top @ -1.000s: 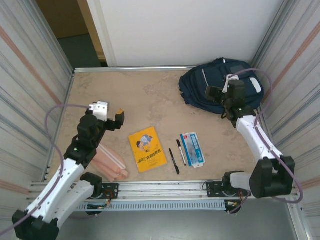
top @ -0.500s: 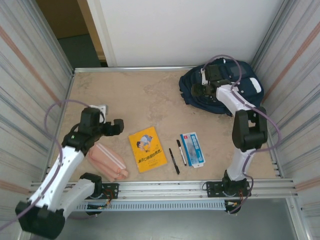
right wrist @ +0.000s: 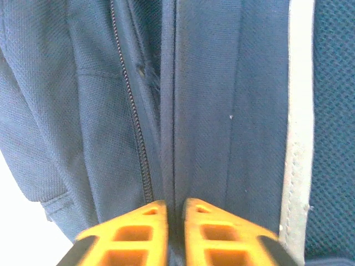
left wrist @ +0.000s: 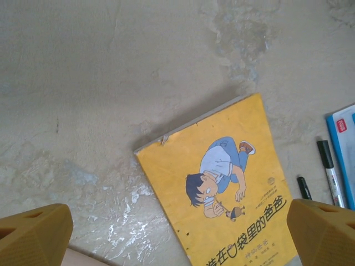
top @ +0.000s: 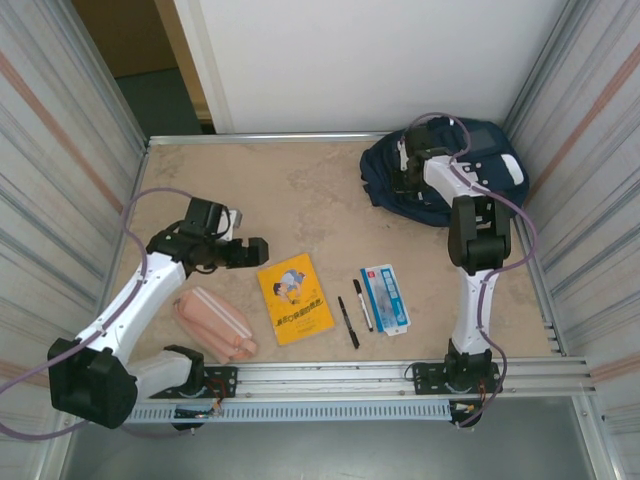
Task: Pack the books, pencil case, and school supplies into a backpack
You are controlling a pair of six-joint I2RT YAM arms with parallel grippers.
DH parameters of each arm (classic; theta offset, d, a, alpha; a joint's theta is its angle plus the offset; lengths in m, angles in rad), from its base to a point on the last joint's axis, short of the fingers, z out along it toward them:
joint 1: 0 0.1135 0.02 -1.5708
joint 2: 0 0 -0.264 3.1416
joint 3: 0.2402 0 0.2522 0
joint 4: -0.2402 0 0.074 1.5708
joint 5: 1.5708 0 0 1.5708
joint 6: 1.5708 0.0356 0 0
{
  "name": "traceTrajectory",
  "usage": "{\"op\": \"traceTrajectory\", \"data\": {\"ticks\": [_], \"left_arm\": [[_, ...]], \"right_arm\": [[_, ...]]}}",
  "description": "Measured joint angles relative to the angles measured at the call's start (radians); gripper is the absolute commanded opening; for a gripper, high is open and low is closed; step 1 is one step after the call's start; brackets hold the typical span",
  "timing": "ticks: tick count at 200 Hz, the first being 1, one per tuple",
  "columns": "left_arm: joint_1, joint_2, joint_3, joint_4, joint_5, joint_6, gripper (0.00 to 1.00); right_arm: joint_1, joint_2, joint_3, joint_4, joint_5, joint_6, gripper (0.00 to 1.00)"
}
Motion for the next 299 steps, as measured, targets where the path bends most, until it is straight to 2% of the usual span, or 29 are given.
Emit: {"op": "traceTrajectory", "data": {"ticks": [47, 94, 129, 180, 209, 237, 277, 299], "left_arm": [[-0.003, 0.027, 0.006, 0.061, 0.060, -0.074, 0.99], [-0.036, 0.129, 0.069, 0.164, 0.135, -0.143, 0.99], [-0.066, 0.200, 0.096, 0.295, 0.187, -0.202, 0.99], [-0.067, 0.366, 0.169, 0.427, 0.185, -0.313, 0.99], [-0.067, 0.475, 0.233, 0.461, 0.147, -0.371, 0.98], [-0.067, 0.560, 0.267, 0.468, 0.125, -0.407, 0.94], [-0.067, 0.607, 0.279, 0.448, 0.055, -0.458, 0.71], [-0.065, 0.611, 0.280, 0.450, 0.014, -0.476, 0.73]], "right_arm": [[0.031, -0.110, -0.076, 0.038, 0.008, -0.071, 0.00], [0.043, -0.237, -0.121, 0.064, -0.127, -0.052, 0.00], [0.100, -0.307, -0.175, 0.097, -0.237, -0.010, 0.00], [0.172, -0.393, -0.263, 0.166, -0.367, 0.057, 0.00], [0.206, -0.444, -0.322, 0.208, -0.380, 0.074, 0.00], [0.228, -0.459, -0.348, 0.223, -0.392, 0.092, 0.00], [0.232, -0.470, -0.362, 0.227, -0.395, 0.093, 0.00], [0.232, -0.481, -0.362, 0.226, -0.395, 0.093, 0.00]]}}
